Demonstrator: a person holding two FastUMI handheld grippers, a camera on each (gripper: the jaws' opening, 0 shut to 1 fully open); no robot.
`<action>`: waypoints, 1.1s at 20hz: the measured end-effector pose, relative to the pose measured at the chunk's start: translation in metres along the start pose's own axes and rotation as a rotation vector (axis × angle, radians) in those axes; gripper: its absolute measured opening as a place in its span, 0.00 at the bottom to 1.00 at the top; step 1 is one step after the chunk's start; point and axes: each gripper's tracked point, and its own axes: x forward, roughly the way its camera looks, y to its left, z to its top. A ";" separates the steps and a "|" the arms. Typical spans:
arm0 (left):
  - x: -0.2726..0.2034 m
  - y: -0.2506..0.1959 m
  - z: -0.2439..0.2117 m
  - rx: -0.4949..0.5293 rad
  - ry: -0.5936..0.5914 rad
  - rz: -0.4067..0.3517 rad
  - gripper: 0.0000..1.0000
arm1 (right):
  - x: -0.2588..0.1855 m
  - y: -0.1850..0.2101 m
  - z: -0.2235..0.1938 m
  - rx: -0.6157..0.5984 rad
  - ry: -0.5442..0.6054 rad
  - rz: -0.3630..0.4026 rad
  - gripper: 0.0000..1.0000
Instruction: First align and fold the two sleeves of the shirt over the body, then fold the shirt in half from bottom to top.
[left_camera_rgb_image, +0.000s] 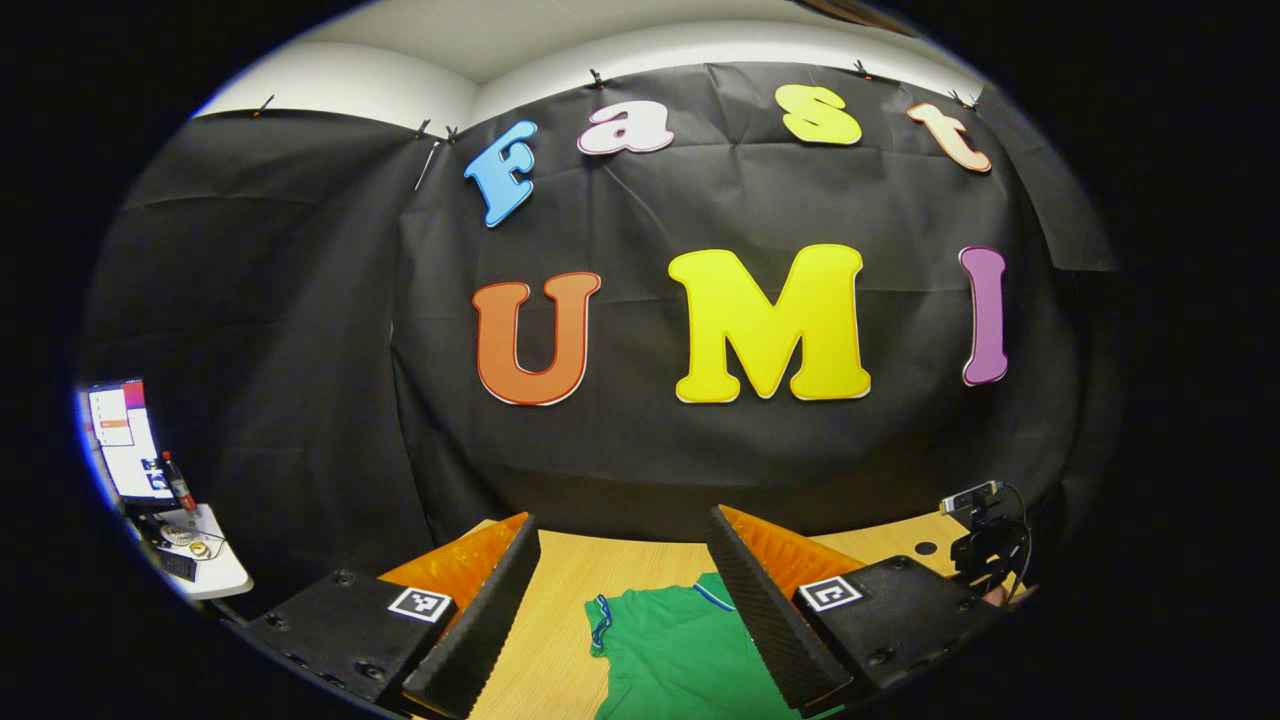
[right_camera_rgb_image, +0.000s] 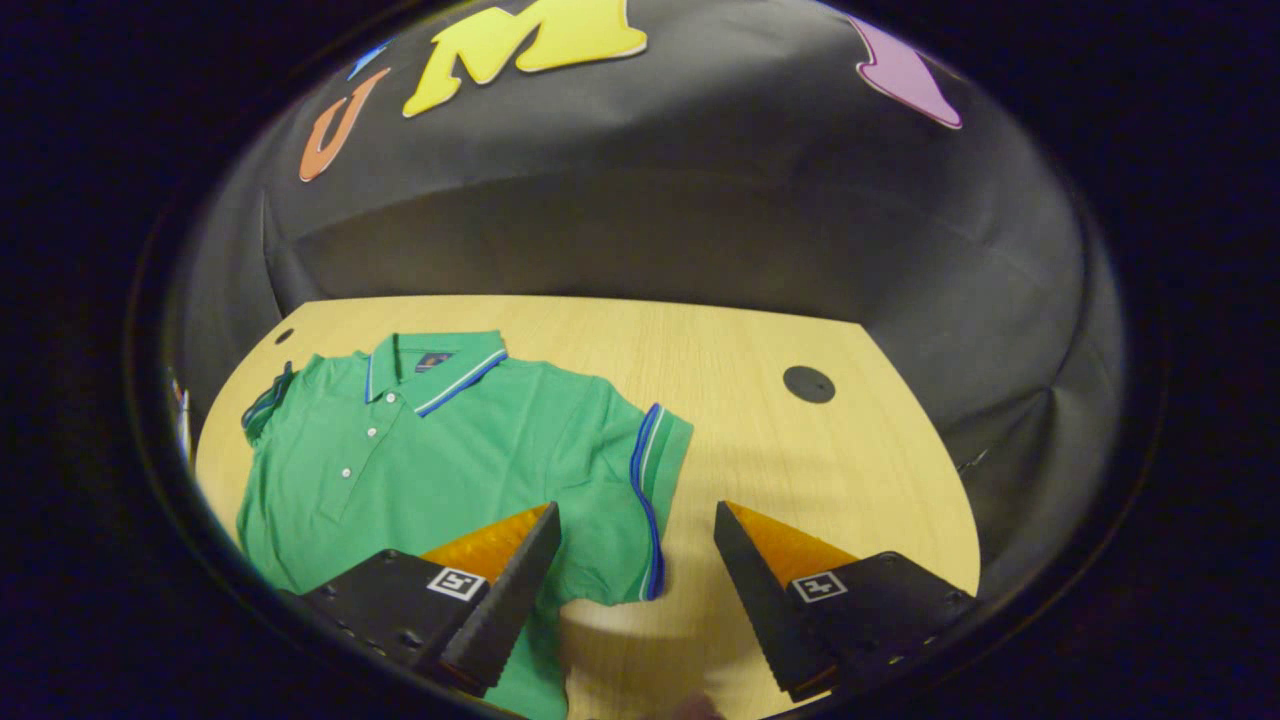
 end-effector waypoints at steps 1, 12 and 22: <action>-0.002 0.002 -0.002 -0.007 0.005 0.006 1.00 | 0.003 -0.002 -0.002 0.004 0.014 -0.001 0.92; -0.006 0.015 -0.007 0.029 0.031 0.017 1.00 | 0.013 -0.007 -0.007 0.088 0.085 -0.002 0.00; -0.004 0.026 -0.009 -0.012 0.011 0.021 1.00 | -0.049 0.044 0.069 0.067 -0.058 0.053 0.00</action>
